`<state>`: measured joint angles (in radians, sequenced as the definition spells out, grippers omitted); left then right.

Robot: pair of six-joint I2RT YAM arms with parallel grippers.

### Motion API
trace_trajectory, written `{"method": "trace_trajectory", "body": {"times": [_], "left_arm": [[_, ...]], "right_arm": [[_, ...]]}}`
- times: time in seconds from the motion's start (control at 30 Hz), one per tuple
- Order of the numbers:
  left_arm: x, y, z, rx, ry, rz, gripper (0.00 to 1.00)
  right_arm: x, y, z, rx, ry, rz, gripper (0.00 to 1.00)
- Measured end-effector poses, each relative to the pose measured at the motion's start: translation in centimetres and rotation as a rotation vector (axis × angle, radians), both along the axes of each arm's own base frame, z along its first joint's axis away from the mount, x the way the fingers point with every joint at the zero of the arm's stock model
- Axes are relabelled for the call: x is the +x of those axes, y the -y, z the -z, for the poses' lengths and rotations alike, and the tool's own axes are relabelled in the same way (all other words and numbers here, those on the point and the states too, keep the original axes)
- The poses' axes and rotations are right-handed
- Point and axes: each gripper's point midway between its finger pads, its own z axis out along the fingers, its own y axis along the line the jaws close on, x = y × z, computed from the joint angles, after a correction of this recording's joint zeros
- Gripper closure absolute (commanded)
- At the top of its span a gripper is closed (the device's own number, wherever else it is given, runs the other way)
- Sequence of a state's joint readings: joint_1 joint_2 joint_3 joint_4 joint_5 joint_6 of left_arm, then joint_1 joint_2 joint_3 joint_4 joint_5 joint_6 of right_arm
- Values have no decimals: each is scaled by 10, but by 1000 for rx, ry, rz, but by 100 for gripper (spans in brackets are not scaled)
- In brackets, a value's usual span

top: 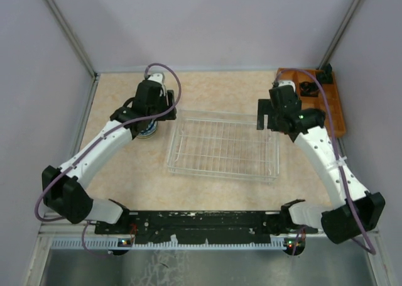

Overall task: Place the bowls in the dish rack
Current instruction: Adjust the dish rack at the center of the board.

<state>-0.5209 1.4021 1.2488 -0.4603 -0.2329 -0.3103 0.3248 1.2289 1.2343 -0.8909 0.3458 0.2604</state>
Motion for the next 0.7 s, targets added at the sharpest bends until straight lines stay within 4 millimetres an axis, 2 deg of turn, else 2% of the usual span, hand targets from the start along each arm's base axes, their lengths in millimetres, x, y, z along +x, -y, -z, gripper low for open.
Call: {"method": "trace_trajectory", "body": {"times": [0.13, 0.3, 0.53, 0.6, 0.7], "left_arm": [[5, -24, 7, 20, -24, -89, 29], [15, -52, 33, 84, -89, -197, 30], [24, -60, 76, 173, -192, -246, 42], [29, -61, 85, 192, -210, -253, 47], [33, -61, 95, 211, -231, -259, 48]], "right_arm": [[-11, -30, -26, 99, 73, -103, 8], [-30, -57, -44, 221, 105, -215, 8], [-50, -75, -63, 340, 141, -318, 9], [-55, -79, -61, 359, 133, -336, 9], [-59, -81, -51, 369, 106, -349, 9]]}}
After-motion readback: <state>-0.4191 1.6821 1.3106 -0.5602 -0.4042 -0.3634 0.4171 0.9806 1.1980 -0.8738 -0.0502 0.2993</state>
